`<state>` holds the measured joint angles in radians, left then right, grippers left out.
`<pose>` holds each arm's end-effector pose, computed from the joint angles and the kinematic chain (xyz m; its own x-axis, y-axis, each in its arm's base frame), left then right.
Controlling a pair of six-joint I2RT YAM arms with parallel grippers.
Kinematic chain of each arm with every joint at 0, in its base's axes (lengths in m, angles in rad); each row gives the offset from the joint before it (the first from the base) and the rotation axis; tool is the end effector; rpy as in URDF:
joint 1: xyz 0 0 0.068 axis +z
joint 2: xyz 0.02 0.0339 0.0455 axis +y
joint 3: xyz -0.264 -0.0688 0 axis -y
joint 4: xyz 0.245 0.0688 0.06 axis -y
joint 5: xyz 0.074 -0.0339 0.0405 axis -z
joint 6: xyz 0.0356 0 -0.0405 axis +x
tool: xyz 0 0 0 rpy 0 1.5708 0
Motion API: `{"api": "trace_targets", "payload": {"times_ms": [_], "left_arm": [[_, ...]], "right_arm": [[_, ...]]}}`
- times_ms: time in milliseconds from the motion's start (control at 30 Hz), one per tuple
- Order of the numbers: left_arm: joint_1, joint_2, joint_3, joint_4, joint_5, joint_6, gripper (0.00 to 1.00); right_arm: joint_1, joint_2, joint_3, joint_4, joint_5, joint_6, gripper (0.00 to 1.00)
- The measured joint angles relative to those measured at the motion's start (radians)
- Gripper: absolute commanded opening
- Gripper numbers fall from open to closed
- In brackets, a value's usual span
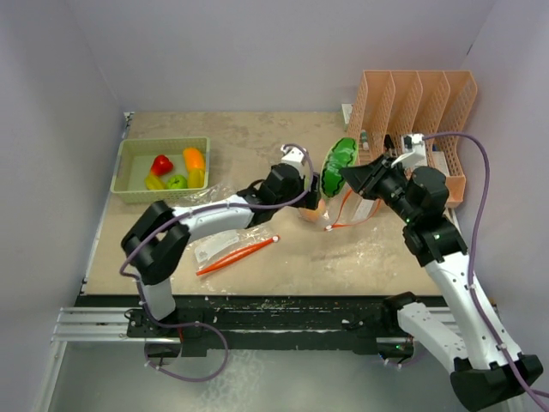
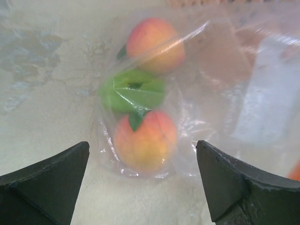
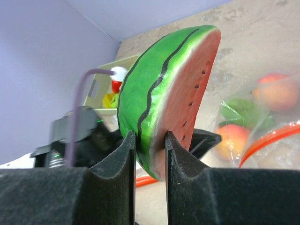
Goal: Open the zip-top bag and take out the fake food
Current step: Pick up the fake fruit from the zipper food storage bag.
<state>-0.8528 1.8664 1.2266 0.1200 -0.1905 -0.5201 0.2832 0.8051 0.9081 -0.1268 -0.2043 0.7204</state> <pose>0.2839 -0.3148 0.2138 -0.5973 -0.0579 -0.7999 0.3855 0.8539 -0.3497 0.1741 0.0582 0.3861 -0.3261 0.5778 -0.7481 -0.3369 0.6684 0.6631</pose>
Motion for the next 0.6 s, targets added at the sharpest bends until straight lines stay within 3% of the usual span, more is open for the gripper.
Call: {"api": "trace_targets", "payload": {"times_ms": [167, 367, 467, 600], "left_arm": [[0.043, -0.216, -0.065, -0.034, 0.002, 0.006, 0.99], [0.257, -0.481, -0.256, -0.047, 0.067, -0.057, 0.99], [0.358, -0.582, -0.364, -0.027, 0.159, -0.101, 0.99], [0.408, -0.650, -0.454, 0.082, 0.336, -0.160, 0.99]], "right_arm": [[0.000, 0.057, 0.023, 0.040, -0.007, -0.002, 0.00], [0.005, 0.200, 0.035, 0.138, -0.066, -0.013, 0.00], [0.015, 0.280, 0.037, 0.180, -0.093, -0.013, 0.00], [0.026, 0.340, 0.036, 0.233, -0.137, -0.012, 0.00]]}}
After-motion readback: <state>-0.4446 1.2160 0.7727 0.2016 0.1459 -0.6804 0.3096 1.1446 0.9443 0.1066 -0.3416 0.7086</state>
